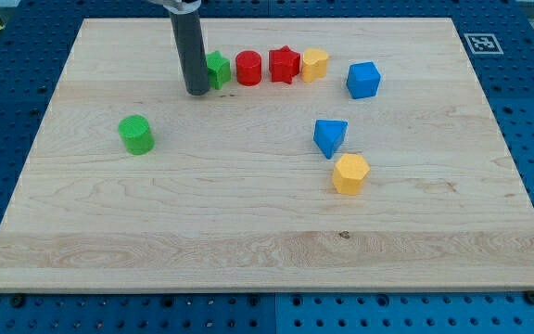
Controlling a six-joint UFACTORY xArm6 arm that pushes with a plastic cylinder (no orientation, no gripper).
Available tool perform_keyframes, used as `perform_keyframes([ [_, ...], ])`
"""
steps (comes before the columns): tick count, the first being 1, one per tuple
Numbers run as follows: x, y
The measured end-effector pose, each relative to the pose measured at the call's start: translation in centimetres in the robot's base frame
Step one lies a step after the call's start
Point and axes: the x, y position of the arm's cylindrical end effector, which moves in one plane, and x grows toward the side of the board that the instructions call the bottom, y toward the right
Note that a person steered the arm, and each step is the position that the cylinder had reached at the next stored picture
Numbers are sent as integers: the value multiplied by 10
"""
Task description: Move your arm to the right of the blue cube
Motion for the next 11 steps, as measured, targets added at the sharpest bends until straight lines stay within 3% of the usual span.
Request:
perform_keyframes([
  [4, 26, 12],
  [9, 40, 249],
  [11, -20, 284],
])
